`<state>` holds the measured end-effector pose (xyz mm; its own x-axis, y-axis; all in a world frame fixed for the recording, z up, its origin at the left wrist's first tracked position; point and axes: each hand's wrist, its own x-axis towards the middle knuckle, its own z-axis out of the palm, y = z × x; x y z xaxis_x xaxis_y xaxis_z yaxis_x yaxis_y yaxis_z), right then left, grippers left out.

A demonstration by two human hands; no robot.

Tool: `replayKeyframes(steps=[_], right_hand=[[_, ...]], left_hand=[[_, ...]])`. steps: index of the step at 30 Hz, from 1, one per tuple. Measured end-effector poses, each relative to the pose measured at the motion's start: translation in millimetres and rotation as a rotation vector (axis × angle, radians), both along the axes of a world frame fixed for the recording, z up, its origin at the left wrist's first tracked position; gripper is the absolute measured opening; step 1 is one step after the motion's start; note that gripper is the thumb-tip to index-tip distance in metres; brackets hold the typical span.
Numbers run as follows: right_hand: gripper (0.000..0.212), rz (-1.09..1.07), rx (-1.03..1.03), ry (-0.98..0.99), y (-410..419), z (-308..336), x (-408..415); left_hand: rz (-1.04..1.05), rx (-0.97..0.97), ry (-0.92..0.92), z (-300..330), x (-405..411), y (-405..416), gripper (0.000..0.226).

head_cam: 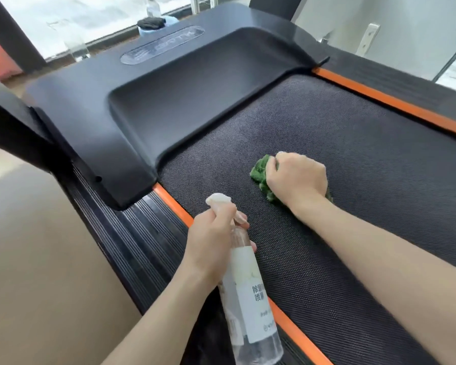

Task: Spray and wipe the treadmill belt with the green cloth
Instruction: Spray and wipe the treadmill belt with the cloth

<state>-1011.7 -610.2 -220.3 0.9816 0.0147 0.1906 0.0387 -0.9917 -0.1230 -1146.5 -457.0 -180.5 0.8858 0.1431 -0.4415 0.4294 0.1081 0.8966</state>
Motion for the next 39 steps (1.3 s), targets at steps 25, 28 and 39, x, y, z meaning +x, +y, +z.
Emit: replayKeyframes(steps=[25,28,39], right_hand=[[0.035,0.266,-0.025,-0.075,-22.3,-6.8,-160.9],[0.033,0.323,-0.043,-0.172,-23.2,-9.3,-163.6],[0.037,0.300,0.014,-0.143,109.5,-4.7,37.8]], left_hand=[[0.157,-0.100,0.091,11.1,10.7,43.0,0.041],[0.201,-0.083,0.045,9.2,9.9,56.3,0.039],[0.239,-0.078,-0.006,6.1,2.9,86.8,0.037]])
